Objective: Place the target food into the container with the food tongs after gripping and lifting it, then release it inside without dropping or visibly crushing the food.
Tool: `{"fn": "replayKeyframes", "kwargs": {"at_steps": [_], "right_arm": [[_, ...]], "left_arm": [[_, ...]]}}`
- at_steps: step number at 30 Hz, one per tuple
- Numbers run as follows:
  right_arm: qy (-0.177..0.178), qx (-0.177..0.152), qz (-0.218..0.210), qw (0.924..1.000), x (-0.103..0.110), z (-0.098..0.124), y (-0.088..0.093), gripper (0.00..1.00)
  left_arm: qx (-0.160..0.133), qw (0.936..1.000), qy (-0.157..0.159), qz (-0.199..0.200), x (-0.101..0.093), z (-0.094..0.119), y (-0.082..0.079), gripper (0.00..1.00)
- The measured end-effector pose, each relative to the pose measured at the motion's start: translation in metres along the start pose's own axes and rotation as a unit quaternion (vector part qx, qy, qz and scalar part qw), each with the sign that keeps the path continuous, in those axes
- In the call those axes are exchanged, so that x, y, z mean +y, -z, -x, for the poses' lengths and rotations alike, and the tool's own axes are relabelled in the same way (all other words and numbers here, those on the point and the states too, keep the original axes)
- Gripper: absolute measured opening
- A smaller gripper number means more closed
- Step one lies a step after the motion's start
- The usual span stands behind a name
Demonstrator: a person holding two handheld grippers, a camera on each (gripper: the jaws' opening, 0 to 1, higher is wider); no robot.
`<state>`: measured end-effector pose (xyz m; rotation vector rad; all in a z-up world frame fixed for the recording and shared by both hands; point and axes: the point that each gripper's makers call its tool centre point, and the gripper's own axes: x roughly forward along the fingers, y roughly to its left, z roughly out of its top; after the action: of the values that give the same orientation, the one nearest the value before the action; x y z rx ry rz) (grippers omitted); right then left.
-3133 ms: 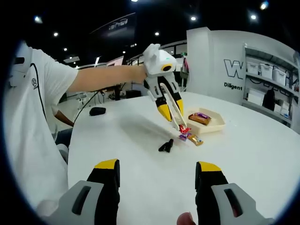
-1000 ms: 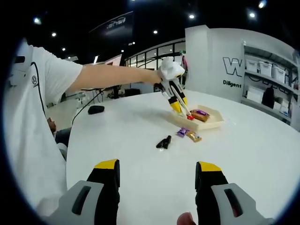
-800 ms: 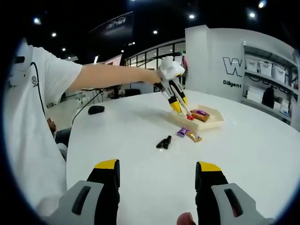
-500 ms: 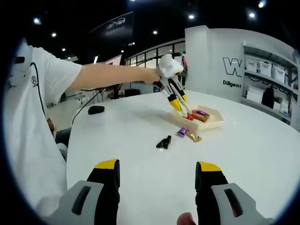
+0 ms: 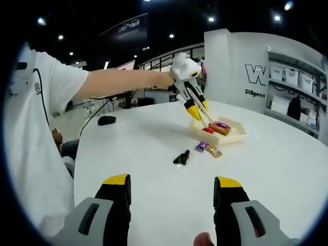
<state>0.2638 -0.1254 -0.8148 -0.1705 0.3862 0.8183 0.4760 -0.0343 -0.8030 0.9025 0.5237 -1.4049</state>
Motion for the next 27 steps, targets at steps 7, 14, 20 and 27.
{"fn": "replayKeyframes", "kwargs": {"at_steps": [7,14,20,27], "right_arm": [[0.002,-0.002,0.003,1.0,0.002,0.001,-0.002,0.63],[0.014,0.001,0.0,0.9999,-0.001,0.004,-0.002,0.64],[0.022,0.0,0.001,0.9997,-0.003,0.007,-0.006,0.65],[0.029,0.006,0.012,0.9995,-0.005,0.008,-0.013,0.68]], "left_arm": [[-0.016,0.9996,0.01,-0.022,-0.02,0.003,-0.023,0.2],[-0.017,0.9982,0.028,-0.05,-0.042,-0.002,-0.037,0.2],[-0.009,0.997,0.041,-0.064,-0.053,-0.011,-0.041,0.21],[0.006,0.9961,0.053,-0.071,-0.057,-0.024,-0.037,0.21]]}}
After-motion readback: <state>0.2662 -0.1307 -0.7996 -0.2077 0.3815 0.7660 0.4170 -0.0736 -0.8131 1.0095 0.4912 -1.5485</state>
